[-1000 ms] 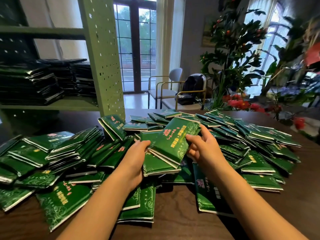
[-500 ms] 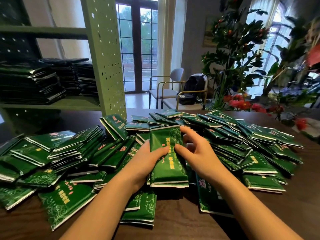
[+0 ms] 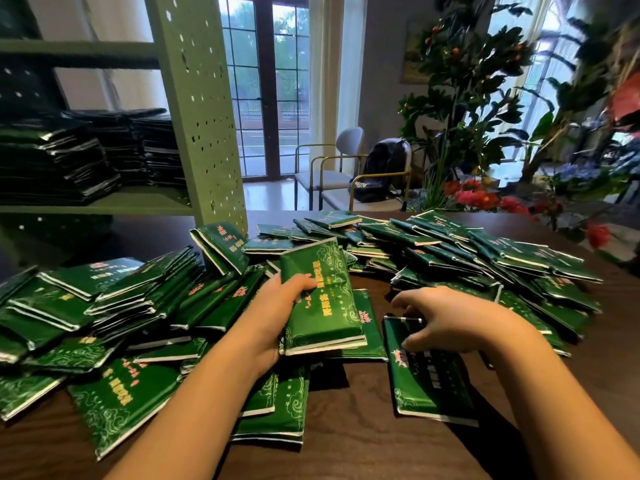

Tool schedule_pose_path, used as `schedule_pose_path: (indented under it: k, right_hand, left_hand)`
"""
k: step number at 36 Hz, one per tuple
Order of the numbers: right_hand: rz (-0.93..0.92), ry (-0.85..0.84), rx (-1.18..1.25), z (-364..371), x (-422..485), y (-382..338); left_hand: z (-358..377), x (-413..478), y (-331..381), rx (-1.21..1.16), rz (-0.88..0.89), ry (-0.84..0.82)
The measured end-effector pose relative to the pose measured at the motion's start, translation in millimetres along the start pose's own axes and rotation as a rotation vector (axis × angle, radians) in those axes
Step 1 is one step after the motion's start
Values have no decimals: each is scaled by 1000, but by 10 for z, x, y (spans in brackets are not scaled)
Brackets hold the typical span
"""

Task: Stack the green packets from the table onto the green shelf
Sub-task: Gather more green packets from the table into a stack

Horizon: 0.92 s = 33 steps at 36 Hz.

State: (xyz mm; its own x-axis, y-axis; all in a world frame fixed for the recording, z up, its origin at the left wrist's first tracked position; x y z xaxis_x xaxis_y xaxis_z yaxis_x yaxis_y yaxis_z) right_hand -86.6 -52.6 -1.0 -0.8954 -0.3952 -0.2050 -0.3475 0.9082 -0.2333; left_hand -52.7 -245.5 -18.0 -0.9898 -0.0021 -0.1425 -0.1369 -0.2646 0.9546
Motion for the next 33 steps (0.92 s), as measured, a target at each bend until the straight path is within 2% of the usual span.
schedule_pose_path:
  k: [6, 10, 13, 19, 24, 28, 33]
  right_hand:
    - [39, 35, -130, 23, -6, -13]
    - [7, 50, -104, 7, 11, -12]
    - [-56, 83, 2, -14, 25, -37]
    - [-184, 221, 389, -127, 34, -30]
    - [-251, 355, 889, -275, -15, 38]
    - [-303, 370, 1284, -315, -51, 29]
    - [-288, 449, 1445, -268, -24, -38]
  left_hand:
    - [-38, 29, -36, -21, -47, 16]
    - [-44, 27, -33, -28, -52, 23]
    - [-61, 36, -38, -38, -50, 42]
    - [-88, 73, -61, -25, -48, 54]
    - [-85, 83, -70, 3, -35, 53]
    - [-71, 86, -80, 34, -25, 27]
    - [-56, 89, -94, 107, -4, 5]
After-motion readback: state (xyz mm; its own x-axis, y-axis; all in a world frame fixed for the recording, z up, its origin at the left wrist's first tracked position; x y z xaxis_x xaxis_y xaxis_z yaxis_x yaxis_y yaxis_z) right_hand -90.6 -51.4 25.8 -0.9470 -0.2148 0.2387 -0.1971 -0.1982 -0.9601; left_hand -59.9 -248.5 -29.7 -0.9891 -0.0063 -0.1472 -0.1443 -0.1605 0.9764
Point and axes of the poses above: each hand's wrist, its own x-axis towards the middle knuckle, its own z-axis out of the palm, y = z × x, the point moved 4 cm from there along x, towards the middle knuckle, and after that the axes turned 4 degrees about x, right-handed, at the moved point
